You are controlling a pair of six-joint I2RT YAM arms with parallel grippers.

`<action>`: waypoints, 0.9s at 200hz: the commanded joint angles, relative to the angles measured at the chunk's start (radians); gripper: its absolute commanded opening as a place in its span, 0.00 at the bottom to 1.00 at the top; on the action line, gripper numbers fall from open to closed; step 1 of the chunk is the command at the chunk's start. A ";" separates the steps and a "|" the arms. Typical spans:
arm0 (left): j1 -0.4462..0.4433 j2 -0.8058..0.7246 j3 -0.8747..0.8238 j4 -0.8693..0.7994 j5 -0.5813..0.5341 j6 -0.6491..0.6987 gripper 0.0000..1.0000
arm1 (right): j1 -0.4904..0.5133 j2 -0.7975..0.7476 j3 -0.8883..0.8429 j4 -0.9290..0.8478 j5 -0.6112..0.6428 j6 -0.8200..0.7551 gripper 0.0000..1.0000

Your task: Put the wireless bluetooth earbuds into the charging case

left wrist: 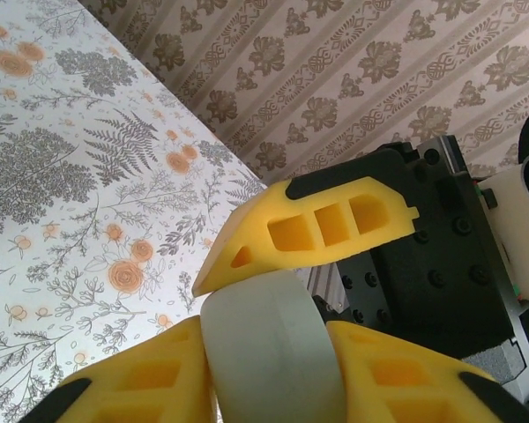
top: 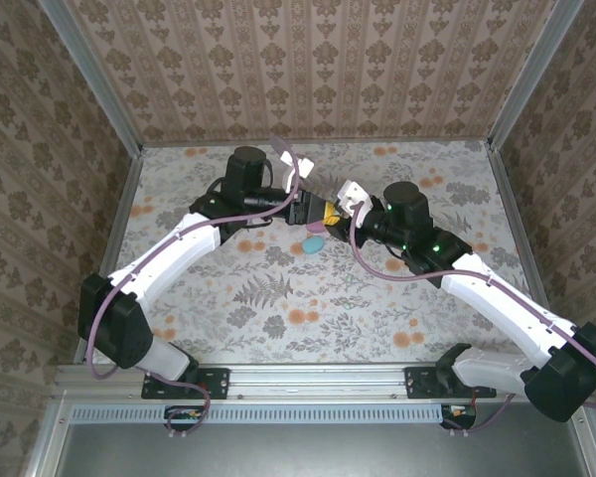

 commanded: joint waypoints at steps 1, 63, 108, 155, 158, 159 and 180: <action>-0.003 -0.006 0.028 -0.002 0.017 0.015 0.23 | 0.009 -0.009 0.027 0.011 0.010 -0.019 0.32; 0.056 -0.062 -0.023 0.166 -0.007 -0.229 0.09 | -0.011 -0.134 -0.189 0.304 0.021 0.043 0.59; 0.067 -0.116 -0.088 0.337 0.011 -0.420 0.09 | -0.025 -0.142 -0.330 0.601 -0.055 0.056 0.66; 0.066 -0.136 -0.094 0.344 0.026 -0.438 0.09 | -0.054 -0.076 -0.239 0.653 -0.142 0.065 0.67; 0.066 -0.137 -0.094 0.346 0.027 -0.441 0.09 | -0.058 -0.072 -0.232 0.650 -0.151 0.065 0.67; 0.066 -0.137 -0.094 0.346 0.028 -0.442 0.09 | -0.059 -0.070 -0.230 0.648 -0.154 0.064 0.66; 0.065 -0.137 -0.095 0.356 0.036 -0.451 0.08 | -0.083 -0.044 -0.200 0.654 -0.207 0.064 0.65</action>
